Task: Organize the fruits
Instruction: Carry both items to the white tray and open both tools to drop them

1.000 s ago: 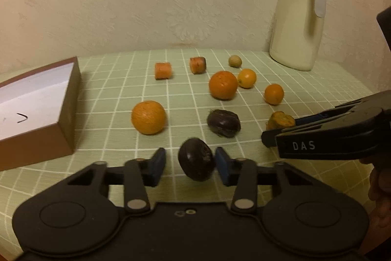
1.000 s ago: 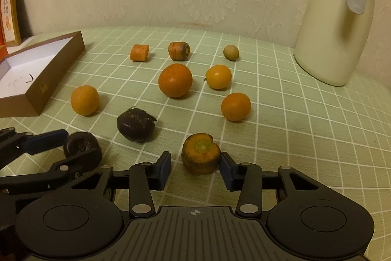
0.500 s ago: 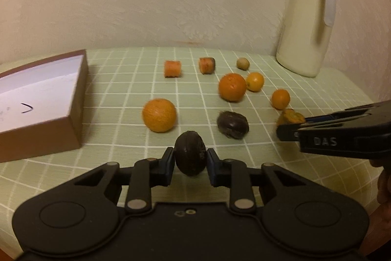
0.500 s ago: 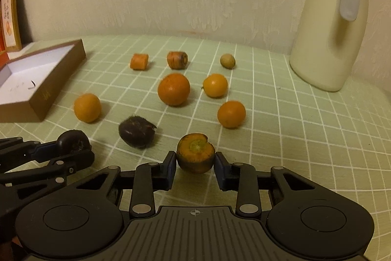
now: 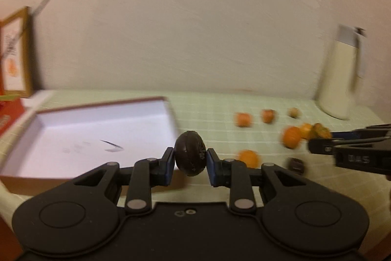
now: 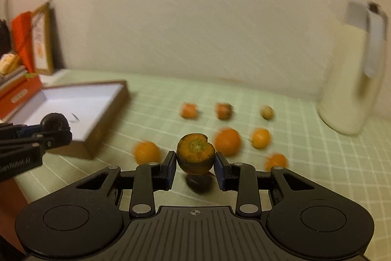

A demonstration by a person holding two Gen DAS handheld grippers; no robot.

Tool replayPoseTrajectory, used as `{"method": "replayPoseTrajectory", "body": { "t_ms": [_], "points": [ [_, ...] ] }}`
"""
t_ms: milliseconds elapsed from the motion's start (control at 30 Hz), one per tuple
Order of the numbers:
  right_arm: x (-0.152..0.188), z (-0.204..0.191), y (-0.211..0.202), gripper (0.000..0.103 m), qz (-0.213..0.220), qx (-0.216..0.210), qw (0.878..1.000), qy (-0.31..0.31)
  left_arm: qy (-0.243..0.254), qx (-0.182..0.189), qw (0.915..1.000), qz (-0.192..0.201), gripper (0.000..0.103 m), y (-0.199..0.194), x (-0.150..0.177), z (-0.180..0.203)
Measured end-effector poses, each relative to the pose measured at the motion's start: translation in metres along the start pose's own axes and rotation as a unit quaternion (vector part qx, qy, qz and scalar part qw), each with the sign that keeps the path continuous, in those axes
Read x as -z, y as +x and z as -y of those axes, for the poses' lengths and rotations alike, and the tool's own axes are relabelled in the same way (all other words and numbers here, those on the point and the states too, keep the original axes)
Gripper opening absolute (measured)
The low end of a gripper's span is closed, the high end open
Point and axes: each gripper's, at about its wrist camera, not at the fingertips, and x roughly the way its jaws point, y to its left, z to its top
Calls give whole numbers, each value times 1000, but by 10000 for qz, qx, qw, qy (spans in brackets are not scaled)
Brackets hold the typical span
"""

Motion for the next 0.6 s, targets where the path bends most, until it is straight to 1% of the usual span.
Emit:
{"method": "replayPoseTrajectory", "body": {
  "t_ms": [133, 233, 367, 567, 600],
  "points": [
    [-11, -27, 5, 34, 266, -287, 9992, -75, -168, -442, 9989, 76, 17, -4, -6, -38],
    [-17, -47, 11, 34, 376, -484, 9980, -158, -285, -711, 9970, 124, 17, -8, -4, -60],
    [-24, -72, 24, 34, 387, -705, 9964, -271, -424, -1029, 9936, 171, 17, -11, -2, -82],
    [-29, -110, 45, 34, 433, -951, 9932, -506, -615, -1407, 9881, 128, 17, -20, 1, -119],
    [-30, -115, 47, 34, 433, -991, 9928, -523, -644, -1452, 9872, 118, 17, -17, 1, -130]
  ]
}}
